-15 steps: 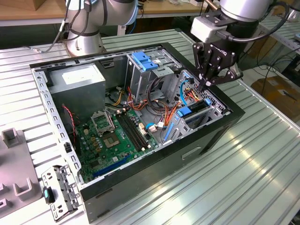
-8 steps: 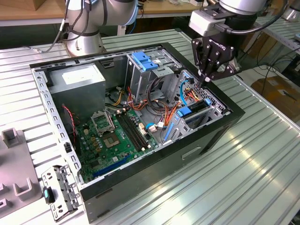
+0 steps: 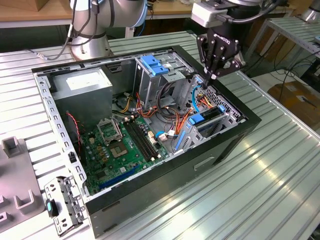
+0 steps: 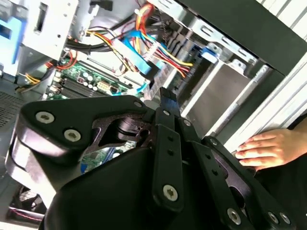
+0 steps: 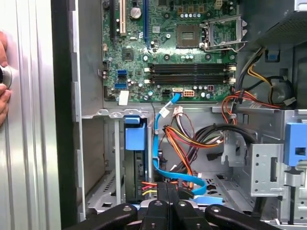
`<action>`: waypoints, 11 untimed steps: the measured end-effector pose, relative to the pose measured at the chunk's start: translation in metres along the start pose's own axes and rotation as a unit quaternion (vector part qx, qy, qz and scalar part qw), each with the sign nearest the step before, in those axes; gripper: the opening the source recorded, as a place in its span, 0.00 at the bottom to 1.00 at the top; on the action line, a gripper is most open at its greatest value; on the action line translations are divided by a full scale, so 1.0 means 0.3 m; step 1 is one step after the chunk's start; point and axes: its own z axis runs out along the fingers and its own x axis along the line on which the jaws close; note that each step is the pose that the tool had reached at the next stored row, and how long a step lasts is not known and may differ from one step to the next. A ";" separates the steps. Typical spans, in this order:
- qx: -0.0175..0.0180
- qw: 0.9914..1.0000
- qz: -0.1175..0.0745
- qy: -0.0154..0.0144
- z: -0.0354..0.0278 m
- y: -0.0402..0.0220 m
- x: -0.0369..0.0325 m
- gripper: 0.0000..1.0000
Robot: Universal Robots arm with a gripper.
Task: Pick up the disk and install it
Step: 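Insert the second disk wire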
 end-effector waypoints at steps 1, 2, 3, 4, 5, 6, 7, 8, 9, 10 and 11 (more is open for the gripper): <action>-0.001 1.000 0.000 0.000 0.000 -0.004 -0.011 0.11; -0.003 1.000 0.000 0.001 0.002 -0.010 -0.021 0.11; -0.006 1.000 0.000 0.001 0.005 -0.015 -0.032 0.11; -0.008 1.000 0.000 0.001 0.008 -0.018 -0.039 0.11; -0.011 1.000 -0.001 0.001 0.012 -0.023 -0.046 0.11; -0.013 1.000 -0.001 0.001 0.015 -0.026 -0.052 0.11; -0.015 1.000 -0.001 0.002 0.018 -0.031 -0.058 0.11; -0.016 1.000 -0.001 0.006 0.019 -0.032 -0.062 0.11; -0.016 1.000 -0.001 0.012 0.020 -0.033 -0.066 0.11; -0.016 1.000 -0.002 0.018 0.021 -0.035 -0.070 0.11; -0.016 1.000 -0.002 0.024 0.022 -0.037 -0.075 0.11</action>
